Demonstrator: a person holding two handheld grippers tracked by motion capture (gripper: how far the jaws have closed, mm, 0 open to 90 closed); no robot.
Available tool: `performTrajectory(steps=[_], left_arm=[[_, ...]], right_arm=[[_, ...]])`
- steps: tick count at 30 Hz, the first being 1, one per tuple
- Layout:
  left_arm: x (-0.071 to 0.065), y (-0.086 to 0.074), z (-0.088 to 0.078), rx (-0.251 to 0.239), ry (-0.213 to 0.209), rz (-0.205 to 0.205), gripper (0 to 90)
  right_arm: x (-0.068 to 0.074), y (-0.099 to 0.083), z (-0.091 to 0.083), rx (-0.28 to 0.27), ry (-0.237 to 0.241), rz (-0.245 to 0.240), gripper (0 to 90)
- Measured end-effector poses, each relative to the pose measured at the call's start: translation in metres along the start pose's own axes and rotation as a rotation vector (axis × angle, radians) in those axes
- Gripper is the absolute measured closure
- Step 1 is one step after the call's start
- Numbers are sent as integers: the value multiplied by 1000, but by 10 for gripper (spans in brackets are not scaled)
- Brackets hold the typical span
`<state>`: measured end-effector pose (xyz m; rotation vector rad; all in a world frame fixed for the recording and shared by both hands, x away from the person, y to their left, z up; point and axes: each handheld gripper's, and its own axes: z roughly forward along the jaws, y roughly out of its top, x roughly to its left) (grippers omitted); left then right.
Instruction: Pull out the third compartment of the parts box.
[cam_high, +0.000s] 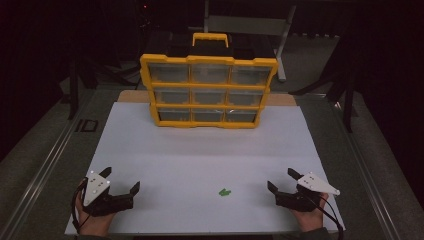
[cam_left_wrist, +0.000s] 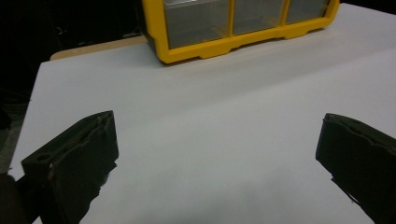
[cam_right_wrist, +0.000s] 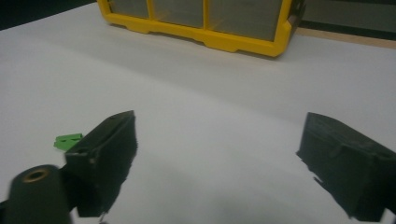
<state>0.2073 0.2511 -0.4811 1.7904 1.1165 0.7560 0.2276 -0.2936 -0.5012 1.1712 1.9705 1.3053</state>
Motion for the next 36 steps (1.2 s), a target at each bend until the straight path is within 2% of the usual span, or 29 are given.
performTrajectory(steps=[10,15,18,22,25,28,36], left_arm=[[0,-1,2,7,9,5,0],[0,-1,3,6,5,6,0],[0,-1,4,6,5,10,0],[-2,-1,4,4,12,18,0],[-2,-1,4,2,12,18,0],[-2,-1,4,2,8,16,0],[-3,-2,7,15,-7,20,0]], right_arm=[[0,1,0,-15,3,0,88],[2,4,2,-18,-2,-29,89],[2,4,2,-15,-4,-31,89],[6,18,7,-25,20,-47,100],[6,20,9,-23,27,-50,101],[10,32,18,-4,46,-82,129],[18,58,37,-12,76,-122,138]])
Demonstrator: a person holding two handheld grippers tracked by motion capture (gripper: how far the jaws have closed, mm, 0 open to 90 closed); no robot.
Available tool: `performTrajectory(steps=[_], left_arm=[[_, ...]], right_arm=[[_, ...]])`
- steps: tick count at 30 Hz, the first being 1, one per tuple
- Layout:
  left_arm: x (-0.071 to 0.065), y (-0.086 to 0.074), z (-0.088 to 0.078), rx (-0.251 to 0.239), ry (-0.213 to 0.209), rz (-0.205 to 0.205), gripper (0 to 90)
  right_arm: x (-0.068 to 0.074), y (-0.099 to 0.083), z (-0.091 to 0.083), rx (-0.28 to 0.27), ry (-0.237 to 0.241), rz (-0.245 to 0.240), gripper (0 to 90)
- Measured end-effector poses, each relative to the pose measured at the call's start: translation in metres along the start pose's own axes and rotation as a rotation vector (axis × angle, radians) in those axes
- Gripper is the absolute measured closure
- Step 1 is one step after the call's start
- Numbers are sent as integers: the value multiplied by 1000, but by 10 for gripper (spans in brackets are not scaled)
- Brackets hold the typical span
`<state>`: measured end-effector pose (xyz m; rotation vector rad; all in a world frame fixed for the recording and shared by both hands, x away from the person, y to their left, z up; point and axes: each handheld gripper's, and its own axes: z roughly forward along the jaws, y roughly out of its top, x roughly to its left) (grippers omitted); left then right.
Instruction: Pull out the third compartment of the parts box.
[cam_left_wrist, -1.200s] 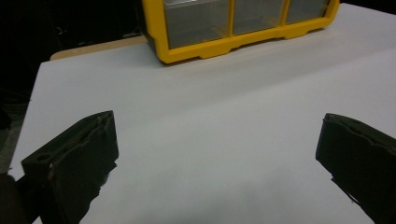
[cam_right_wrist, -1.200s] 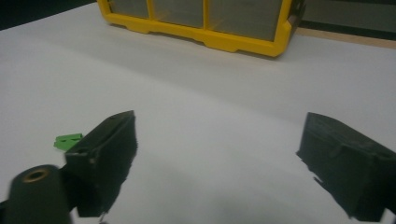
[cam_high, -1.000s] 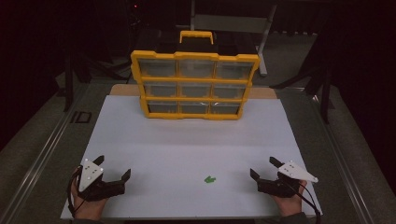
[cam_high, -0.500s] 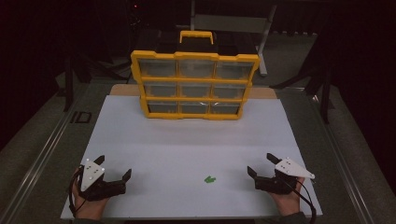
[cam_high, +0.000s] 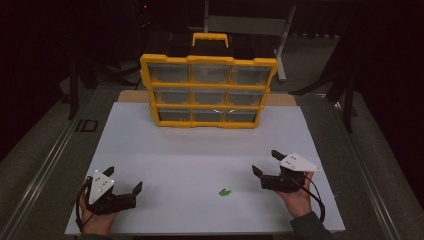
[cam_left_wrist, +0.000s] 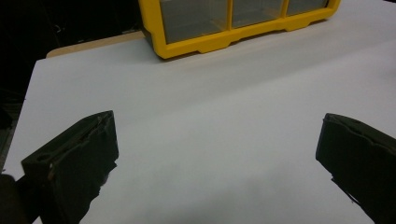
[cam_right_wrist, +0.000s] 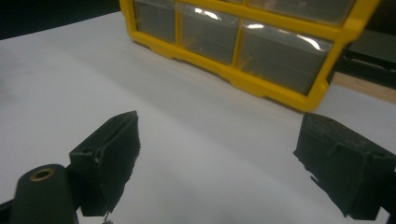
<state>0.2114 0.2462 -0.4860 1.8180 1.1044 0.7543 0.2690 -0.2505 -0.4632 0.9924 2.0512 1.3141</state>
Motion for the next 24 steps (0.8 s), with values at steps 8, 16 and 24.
performTrajectory(steps=[8,16,24], left_arm=[[0,0,0,-2,-7,2,0],[0,0,0,-1,-6,8,0],[0,0,1,0,-5,9,0]], right_arm=[[-1,29,16,-22,-11,-40,143],[-11,45,38,-8,-15,-47,152],[-25,51,52,7,-38,-57,188]])
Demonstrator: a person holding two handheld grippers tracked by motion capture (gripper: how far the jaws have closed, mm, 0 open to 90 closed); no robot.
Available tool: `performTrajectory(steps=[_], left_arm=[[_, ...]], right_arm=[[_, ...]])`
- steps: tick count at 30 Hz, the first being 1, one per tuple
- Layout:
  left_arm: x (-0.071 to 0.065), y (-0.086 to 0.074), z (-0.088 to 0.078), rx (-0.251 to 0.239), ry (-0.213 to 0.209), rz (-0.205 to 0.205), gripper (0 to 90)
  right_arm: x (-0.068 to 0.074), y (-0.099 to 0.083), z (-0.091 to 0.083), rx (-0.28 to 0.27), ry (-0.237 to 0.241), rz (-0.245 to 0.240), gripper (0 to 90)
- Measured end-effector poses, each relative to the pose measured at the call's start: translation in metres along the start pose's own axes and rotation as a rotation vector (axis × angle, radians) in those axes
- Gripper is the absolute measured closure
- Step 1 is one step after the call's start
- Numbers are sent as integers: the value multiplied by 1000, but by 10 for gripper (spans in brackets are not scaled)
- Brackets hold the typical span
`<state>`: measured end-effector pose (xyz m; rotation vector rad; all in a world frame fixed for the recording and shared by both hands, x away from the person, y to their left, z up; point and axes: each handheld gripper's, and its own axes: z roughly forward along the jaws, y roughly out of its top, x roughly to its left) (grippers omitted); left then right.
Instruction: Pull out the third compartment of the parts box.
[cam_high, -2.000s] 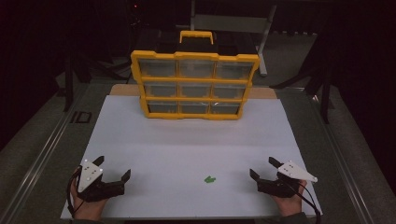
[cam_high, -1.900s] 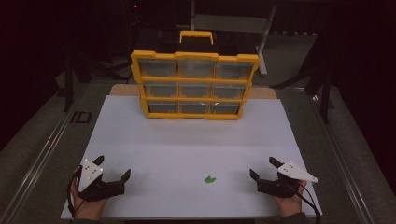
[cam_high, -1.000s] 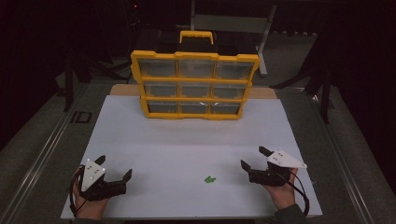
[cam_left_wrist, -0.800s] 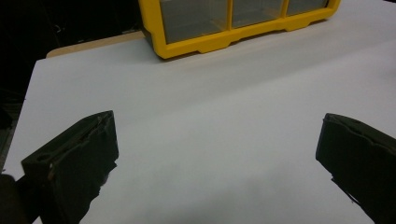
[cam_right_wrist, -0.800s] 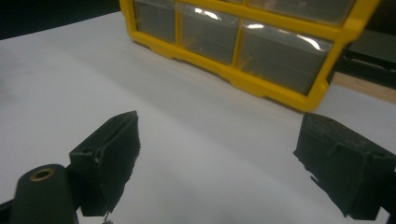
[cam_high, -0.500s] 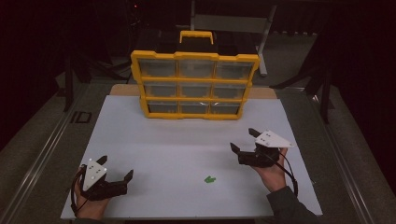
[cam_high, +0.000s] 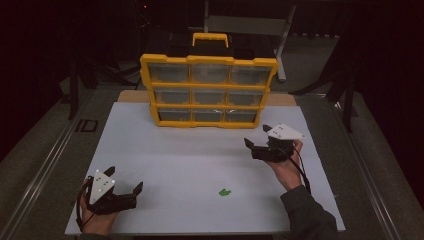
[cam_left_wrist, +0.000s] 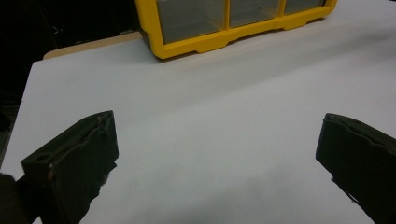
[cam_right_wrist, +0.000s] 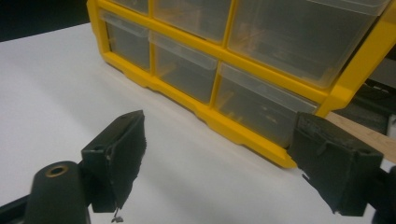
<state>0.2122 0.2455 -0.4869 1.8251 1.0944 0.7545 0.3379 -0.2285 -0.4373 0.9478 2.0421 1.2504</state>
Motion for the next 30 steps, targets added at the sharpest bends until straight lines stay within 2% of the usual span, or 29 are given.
performTrajectory(steps=[5,12,19,20,21,25,30], left_arm=[[0,0,0,-2,-2,-1,0],[0,0,0,-3,-4,1,0],[0,0,0,-1,-5,1,0],[0,0,1,1,-5,4,0],[0,0,1,1,-6,5,0],[0,0,-1,-2,-7,2,0],[1,0,-1,-4,-10,0,0]], right_arm=[[-4,3,5,4,-25,26,204],[-3,6,12,10,-65,16,234],[-5,10,16,3,-89,37,226],[-5,14,16,18,-100,40,195],[-5,17,17,21,-106,31,199],[-7,33,21,-5,-108,14,208],[-13,41,30,-32,-92,26,223]])
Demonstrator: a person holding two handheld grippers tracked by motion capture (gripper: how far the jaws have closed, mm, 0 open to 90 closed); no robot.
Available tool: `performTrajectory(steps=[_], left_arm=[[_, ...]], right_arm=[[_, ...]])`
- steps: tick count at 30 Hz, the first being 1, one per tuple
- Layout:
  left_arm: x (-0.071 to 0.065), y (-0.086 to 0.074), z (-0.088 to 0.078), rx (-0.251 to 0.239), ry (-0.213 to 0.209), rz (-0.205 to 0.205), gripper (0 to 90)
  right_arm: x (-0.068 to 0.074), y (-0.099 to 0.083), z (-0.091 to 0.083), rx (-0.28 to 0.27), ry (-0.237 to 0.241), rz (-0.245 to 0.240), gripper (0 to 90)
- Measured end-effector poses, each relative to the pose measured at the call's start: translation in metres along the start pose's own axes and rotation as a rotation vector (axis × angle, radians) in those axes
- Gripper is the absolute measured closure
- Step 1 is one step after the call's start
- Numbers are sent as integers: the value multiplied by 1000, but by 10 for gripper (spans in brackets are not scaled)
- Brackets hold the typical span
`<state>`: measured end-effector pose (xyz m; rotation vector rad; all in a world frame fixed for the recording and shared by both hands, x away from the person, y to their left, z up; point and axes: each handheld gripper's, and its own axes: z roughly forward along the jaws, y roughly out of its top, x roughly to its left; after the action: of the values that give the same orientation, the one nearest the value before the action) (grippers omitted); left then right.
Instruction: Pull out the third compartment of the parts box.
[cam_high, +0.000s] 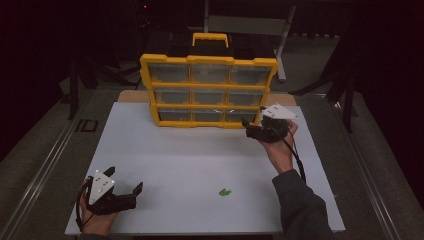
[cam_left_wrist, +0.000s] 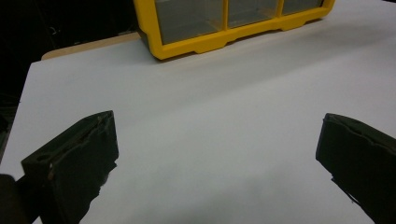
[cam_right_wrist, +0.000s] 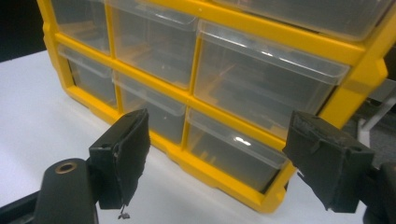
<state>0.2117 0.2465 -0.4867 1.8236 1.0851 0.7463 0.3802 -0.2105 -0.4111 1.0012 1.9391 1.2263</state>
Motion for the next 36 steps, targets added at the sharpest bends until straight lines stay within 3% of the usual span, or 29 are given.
performTrajectory(steps=[7,18,24,29,33,36], left_arm=[[-1,0,0,2,-1,2,0],[0,0,0,2,-6,5,0],[0,0,1,3,-7,4,0],[-1,0,1,6,-10,5,0],[-1,0,1,5,-9,4,0],[-1,0,0,4,-9,4,0]], right_arm=[[-6,5,18,3,-9,-23,247],[-3,16,41,40,-18,-93,268],[-3,13,50,83,-35,-123,281],[-4,16,48,97,-52,-120,294],[1,29,45,113,-70,-160,288],[5,38,47,137,-84,-225,287]])
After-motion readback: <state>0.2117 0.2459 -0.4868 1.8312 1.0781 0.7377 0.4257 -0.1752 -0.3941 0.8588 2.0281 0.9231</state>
